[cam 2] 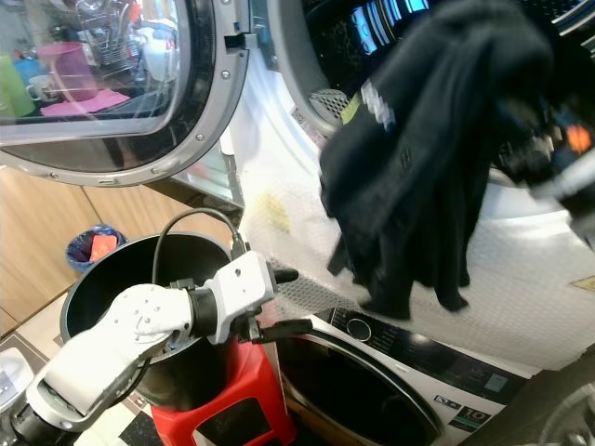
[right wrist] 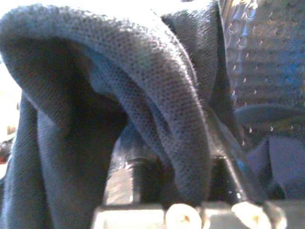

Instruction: Clothes washing

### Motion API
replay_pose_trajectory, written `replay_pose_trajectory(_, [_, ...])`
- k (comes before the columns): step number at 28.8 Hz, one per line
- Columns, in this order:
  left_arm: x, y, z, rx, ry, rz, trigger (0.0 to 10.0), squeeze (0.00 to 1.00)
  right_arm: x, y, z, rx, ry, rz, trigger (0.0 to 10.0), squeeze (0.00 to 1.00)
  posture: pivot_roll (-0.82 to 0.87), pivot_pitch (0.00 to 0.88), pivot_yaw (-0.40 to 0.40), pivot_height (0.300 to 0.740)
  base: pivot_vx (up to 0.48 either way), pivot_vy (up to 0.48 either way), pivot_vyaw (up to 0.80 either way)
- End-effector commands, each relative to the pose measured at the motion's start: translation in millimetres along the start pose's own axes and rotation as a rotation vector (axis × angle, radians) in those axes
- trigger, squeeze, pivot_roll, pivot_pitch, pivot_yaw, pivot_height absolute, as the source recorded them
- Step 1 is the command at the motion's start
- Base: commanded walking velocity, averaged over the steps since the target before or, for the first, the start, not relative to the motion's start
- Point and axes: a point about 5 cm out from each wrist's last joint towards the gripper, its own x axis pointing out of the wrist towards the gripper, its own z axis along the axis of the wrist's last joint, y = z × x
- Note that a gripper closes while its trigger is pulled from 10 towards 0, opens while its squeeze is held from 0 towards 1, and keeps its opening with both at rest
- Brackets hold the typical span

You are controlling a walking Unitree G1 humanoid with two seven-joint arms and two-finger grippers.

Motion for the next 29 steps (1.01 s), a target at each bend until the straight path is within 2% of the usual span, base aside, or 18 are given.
replay_pose_trajectory(1, [0.5,-5.1,0.8,0.016,-0.01,-0.007,10.0,0.0,12.6,4.4,8.3,-0.02,-0.018,0.011,10.0,0.0,0.01,0.068,-0.006,0.74,0.0,0.0,0.0])
replay_pose_trajectory(2, [0.5,-5.1,0.8,0.016,-0.01,-0.007,10.0,0.0,12.6,4.4,8.3,-0.02,-0.018,0.011,10.0,0.0,0.01,0.068,-0.006,0.74,0.0,0.0,0.0])
replay_pose_trajectory(3, [0.8,-10.0,-0.5,0.006,-0.009,-0.011,10.0,0.0,27.4,5.8,12.2,-0.046,-0.018,0.002,10.0,0.0,0.01,0.072,-0.016,0.74,0.0,0.0,0.0])
replay_pose_trajectory(7, [1.9,-15.5,-0.8,-0.007,-0.01,-0.015,10.0,0.0,52.6,4.1,17.8,-0.096,0.006,-0.055,10.0,0.0,0.0,0.079,-0.026,0.74,0.0,0.0,0.0])
replay_pose_trajectory(8, [2.8,-15.6,-0.1,-0.014,-0.013,-0.005,10.0,0.0,64.1,2.3,20.0,-0.148,0.019,-0.082,10.0,0.0,0.0,0.088,-0.032,0.74,0.0,0.0,0.0])
replay_pose_trajectory(9, [2.8,-15.6,-0.1,-0.014,-0.013,-0.005,10.0,0.0,64.1,2.3,20.0,-0.148,0.019,-0.082,10.0,0.0,0.0,0.088,-0.032,0.74,0.0,0.0,0.0])
replay_pose_trajectory(11, [3.5,-15.0,1.0,-0.016,-0.017,0.007,10.0,0.0,77.6,-0.3,20.7,-0.156,0.042,-0.094,10.0,0.0,0.0,0.11,-0.037,0.74,0.0,0.0,0.0])
replay_pose_trajectory(12, [3.3,-14.9,1.7,-0.02,-0.017,0.014,10.0,0.0,86.3,-3.6,20.7,-0.163,0.059,-0.111,10.0,0.0,0.0,0.127,-0.044,0.74,0.0,0.0,0.0])
replay_pose_trajectory(13, [3.3,-14.9,1.7,-0.02,-0.017,0.014,10.0,0.0,86.3,-3.6,20.7,-0.163,0.059,-0.111,10.0,0.0,0.0,0.127,-0.044,0.74,0.0,0.0,0.0])
replay_pose_trajectory(14, [1.9,-15.5,3.0,-0.03,-0.02,0.023,10.0,0.0,100.4,-10.3,21.8,-0.198,0.083,-0.145,10.0,0.0,0.0,0.145,-0.05,0.74,0.0,0.0,0.0])
replay_pose_trajectory(15, [1.9,-15.5,3.0,-0.03,-0.02,0.023,10.0,0.0,100.4,-10.3,21.8,-0.198,0.083,-0.145,10.0,0.0,0.0,0.145,-0.05,0.74,0.0,0.0,0.0])
replay_pose_trajectory(19, [-2.0,-21.2,3.1,-0.067,-0.014,0.044,10.0,0.0,123.3,-25.1,28.1,-0.248,0.15,-0.235,10.0,0.0,-0.01,0.204,-0.08,0.74,0.0,0.0,0.0])
replay_pose_trajectory(23, [-2.3,-24.9,2.5,-0.092,-0.01,0.058,10.0,0.0,131.9,-33.8,35.8,-0.289,0.154,-0.311,10.0,0.0,-0.02,0.225,-0.092,0.74,0.0,0.0,0.0])
replay_pose_trajectory(25, [-1.8,-28.8,2.8,-0.126,-0.01,0.073,10.0,0.0,136.2,-44.1,47.7,-0.331,0.136,-0.428,10.0,0.0,-0.03,0.249,-0.104,0.74,0.0,0.0,0.0])
replay_pose_trajectory(26, [-1.8,-28.8,2.8,-0.126,-0.01,0.073,10.0,0.0,136.2,-44.1,47.7,-0.331,0.136,-0.428,10.0,0.0,-0.03,0.249,-0.104,0.74,0.0,0.0,0.0])
replay_pose_trajectory(27, [-1.0,-31.7,2.6,-0.155,-0.011,0.082,10.0,0.0,136.3,-51.1,57.3,-0.329,0.101,-0.523,10.0,0.0,-0.03,0.262,-0.113,0.74,0.0,0.0,0.0])
replay_pose_trajectory(29, [-0.7,-33.8,3.3,-0.171,-0.012,0.089,10.0,0.0,135.2,-56.0,63.5,-0.355,0.094,-0.589,10.0,0.0,-0.04,0.271,-0.121,0.74,0.0,0.0,0.0])
